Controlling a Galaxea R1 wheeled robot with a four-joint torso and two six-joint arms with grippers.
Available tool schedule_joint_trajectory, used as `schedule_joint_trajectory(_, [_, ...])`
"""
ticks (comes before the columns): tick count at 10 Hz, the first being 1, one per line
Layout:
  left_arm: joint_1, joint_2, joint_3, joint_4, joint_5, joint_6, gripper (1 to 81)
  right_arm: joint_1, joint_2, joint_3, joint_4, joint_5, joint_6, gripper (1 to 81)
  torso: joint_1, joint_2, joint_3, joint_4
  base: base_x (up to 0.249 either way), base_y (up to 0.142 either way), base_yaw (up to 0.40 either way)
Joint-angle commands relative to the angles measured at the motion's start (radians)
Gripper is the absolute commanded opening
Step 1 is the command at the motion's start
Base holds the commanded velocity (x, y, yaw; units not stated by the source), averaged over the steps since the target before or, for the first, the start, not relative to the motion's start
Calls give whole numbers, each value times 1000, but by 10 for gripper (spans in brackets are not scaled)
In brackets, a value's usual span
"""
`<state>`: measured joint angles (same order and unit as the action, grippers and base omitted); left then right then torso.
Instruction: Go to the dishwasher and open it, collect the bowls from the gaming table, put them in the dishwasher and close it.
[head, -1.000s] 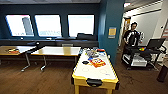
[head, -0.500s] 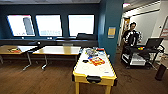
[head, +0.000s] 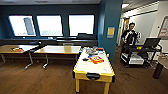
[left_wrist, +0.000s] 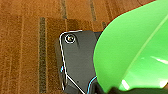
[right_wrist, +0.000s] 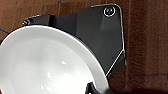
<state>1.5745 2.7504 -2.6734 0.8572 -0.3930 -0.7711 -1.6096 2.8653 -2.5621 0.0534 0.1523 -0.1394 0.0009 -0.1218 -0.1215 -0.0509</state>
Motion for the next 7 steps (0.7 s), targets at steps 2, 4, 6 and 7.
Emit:
schedule_joint_trajectory(2, [-44, -24, -13, 8, 20, 4, 10, 41, -10, 1, -15, -49, -3, 10, 0, 0, 0, 0, -133, 0, 0])
schedule_joint_trajectory(4, [-44, -23, -13, 8, 20, 4, 10, 41, -8, 1, -14, -48, -3, 10, -1, -1, 0, 0, 0, 0, 0])
schedule_joint_trajectory(6, [-44, -20, -13, 6, 23, 4, 10, 41, -8, -1, -14, -48, -3, 10, -1, -1, 0, 0, 0, 0, 0])
schedule_joint_trajectory(7, [-44, -20, -13, 3, 23, 3, 10, 44, -7, -1, -14, -50, -3, 10, -1, -1, 0, 0, 0, 0, 0])
